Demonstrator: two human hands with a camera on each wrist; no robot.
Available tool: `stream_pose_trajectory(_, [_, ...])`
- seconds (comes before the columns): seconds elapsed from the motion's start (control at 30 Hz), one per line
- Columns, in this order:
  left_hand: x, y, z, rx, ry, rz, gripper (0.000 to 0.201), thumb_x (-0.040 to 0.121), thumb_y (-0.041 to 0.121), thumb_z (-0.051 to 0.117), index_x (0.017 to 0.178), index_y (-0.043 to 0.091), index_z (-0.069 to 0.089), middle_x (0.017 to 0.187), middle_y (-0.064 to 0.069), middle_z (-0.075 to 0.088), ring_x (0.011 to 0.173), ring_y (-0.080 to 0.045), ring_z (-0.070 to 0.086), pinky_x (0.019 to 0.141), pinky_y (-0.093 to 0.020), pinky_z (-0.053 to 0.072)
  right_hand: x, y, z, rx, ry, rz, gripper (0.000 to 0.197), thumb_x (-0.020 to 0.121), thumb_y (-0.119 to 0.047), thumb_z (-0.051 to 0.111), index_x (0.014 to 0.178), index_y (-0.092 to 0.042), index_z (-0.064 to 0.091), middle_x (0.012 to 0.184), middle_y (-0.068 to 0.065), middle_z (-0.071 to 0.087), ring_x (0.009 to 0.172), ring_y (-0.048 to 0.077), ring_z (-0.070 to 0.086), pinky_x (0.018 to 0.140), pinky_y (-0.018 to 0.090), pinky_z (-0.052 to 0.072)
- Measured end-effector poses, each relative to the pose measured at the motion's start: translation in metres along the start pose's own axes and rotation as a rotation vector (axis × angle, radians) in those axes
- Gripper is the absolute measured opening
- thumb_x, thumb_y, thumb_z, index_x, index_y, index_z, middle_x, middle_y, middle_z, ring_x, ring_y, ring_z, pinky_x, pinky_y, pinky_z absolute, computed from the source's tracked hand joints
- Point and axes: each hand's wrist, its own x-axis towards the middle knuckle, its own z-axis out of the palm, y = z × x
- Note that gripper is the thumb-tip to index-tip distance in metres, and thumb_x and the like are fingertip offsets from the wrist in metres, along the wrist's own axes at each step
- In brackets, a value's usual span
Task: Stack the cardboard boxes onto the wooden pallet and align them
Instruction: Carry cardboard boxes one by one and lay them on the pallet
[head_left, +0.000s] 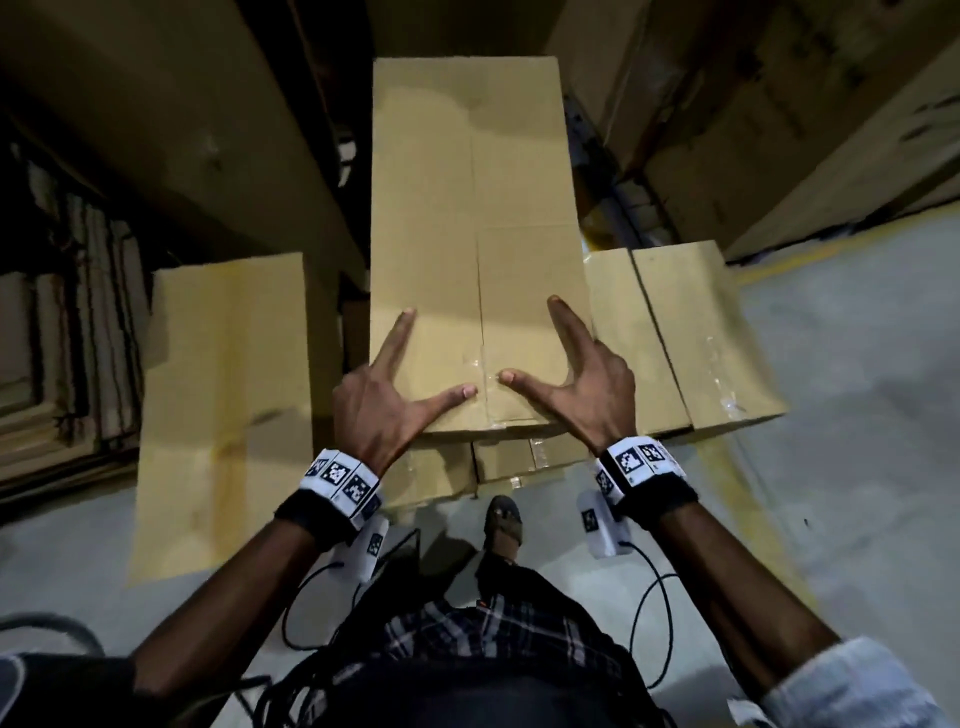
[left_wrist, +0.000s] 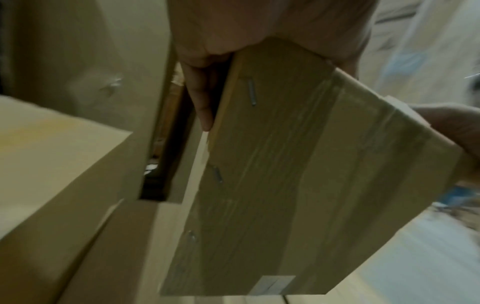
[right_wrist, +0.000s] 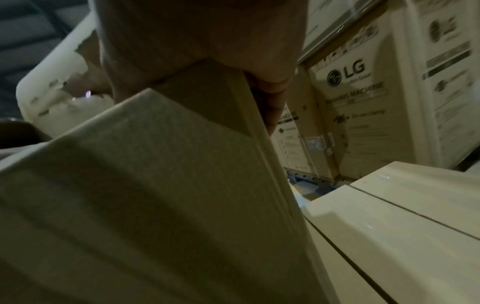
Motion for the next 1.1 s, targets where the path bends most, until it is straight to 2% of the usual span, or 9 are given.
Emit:
stream_pose_trajectory(0.07, [-0.008, 0.008, -0.015, -0.013, -0.027, 0.026, 0.116, 0.061, 0.098, 0.061, 0.157, 0.060, 0.011, 0.102, -0.020, 0.074, 0.090, -0.031, 0.070, 0.097, -0.045, 0.057, -0.022, -0.011, -0.010, 0.009, 0.080, 0.033, 0.111, 0.064, -0.091, 0.068, 0.156, -0.057, 0.016, 0.155, -0.011, 0.050, 0.132, 0.025, 0.058, 0.112, 0.047, 0.047])
stream_pose_trajectory(0.13, [-0.018, 0.014, -0.032, -0.010, -0.057, 0.055, 0.114, 0.063, 0.094, 0.064, 0.157, 0.062, 0.009, 0.113, -0.022, 0.072, 0.106, -0.037, 0.067, 0.106, -0.049, 0.048, -0.044, -0.023, -0.016, 0.012, 0.146, 0.044, 0.112, 0.063, -0.091, 0.069, 0.156, -0.056, 0.017, 0.155, -0.012, 0.051, 0.130, 0.022, 0.060, 0.110, 0.042, 0.048])
stream_pose_trajectory(0.27, [-0.040, 0.009, -0.068, -0.009, -0.094, 0.208, 0.113, 0.063, 0.095, 0.059, 0.158, 0.058, 0.011, 0.079, -0.012, 0.068, 0.079, -0.028, 0.070, 0.101, -0.050, 0.055, -0.104, -0.053, -0.017, 0.013, 0.281, 0.119, 0.113, 0.061, -0.093, 0.067, 0.157, -0.054, 0.021, 0.151, -0.005, 0.056, 0.132, 0.022, 0.058, 0.108, 0.044, 0.050])
stream_pose_trajectory(0.43, [-0.062, -0.010, -0.094, 0.015, -0.171, 0.365, 0.117, 0.055, 0.107, 0.045, 0.156, 0.062, 0.007, 0.095, -0.017, 0.073, 0.086, -0.032, 0.070, 0.093, -0.051, 0.059, -0.182, -0.088, 0.000, 0.031, 0.435, 0.226, 0.111, 0.064, -0.086, 0.074, 0.158, -0.051, 0.026, 0.151, -0.009, 0.055, 0.131, 0.019, 0.059, 0.107, 0.042, 0.051])
stream_pose_trajectory(0.53, [-0.080, -0.011, -0.108, 0.006, -0.221, 0.474, 0.117, 0.060, 0.103, 0.053, 0.159, 0.057, 0.013, 0.075, -0.003, 0.060, 0.069, -0.019, 0.058, 0.088, -0.044, 0.060, -0.225, -0.103, 0.006, 0.051, 0.528, 0.306, 0.110, 0.062, -0.082, 0.080, 0.156, -0.054, 0.029, 0.147, -0.008, 0.059, 0.129, 0.017, 0.060, 0.107, 0.038, 0.051])
stream_pose_trajectory(0.63, [-0.103, -0.009, -0.116, -0.010, -0.268, 0.551, 0.116, 0.060, 0.103, 0.054, 0.159, 0.057, 0.014, 0.067, 0.002, 0.055, 0.062, -0.012, 0.053, 0.086, -0.046, 0.060, -0.266, -0.112, 0.010, 0.064, 0.590, 0.382, 0.111, 0.061, -0.082, 0.081, 0.155, -0.055, 0.029, 0.144, -0.006, 0.062, 0.128, 0.015, 0.060, 0.107, 0.029, 0.047])
stream_pose_trajectory(0.7, [-0.122, -0.009, -0.119, -0.046, -0.305, 0.608, 0.114, 0.060, 0.100, 0.058, 0.158, 0.058, 0.017, 0.072, 0.001, 0.060, 0.065, -0.010, 0.054, 0.089, -0.043, 0.059, -0.298, -0.119, 0.013, 0.063, 0.641, 0.427, 0.111, 0.060, -0.081, 0.081, 0.155, -0.054, 0.030, 0.145, -0.010, 0.061, 0.128, 0.012, 0.060, 0.104, 0.022, 0.044])
stream_pose_trajectory(0.87, [-0.171, -0.017, -0.126, -0.058, -0.375, 0.777, 0.112, 0.061, 0.100, 0.060, 0.156, 0.060, 0.017, 0.085, -0.008, 0.069, 0.073, -0.015, 0.058, 0.082, -0.032, 0.053, -0.385, -0.144, 0.026, 0.052, 0.773, 0.535, 0.112, 0.059, -0.082, 0.080, 0.156, -0.052, 0.032, 0.147, -0.011, 0.058, 0.130, 0.010, 0.057, 0.105, 0.024, 0.044])
stream_pose_trajectory(1.1, [-0.288, -0.059, -0.141, -0.078, -0.504, 1.033, 0.115, 0.058, 0.100, 0.059, 0.158, 0.056, 0.021, 0.088, -0.010, 0.072, 0.078, -0.026, 0.068, 0.082, -0.039, 0.058, -0.550, -0.182, 0.081, 0.049, 0.968, 0.660, 0.113, 0.058, -0.088, 0.075, 0.156, -0.057, 0.026, 0.153, -0.016, 0.050, 0.135, 0.008, 0.053, 0.111, 0.037, 0.049])
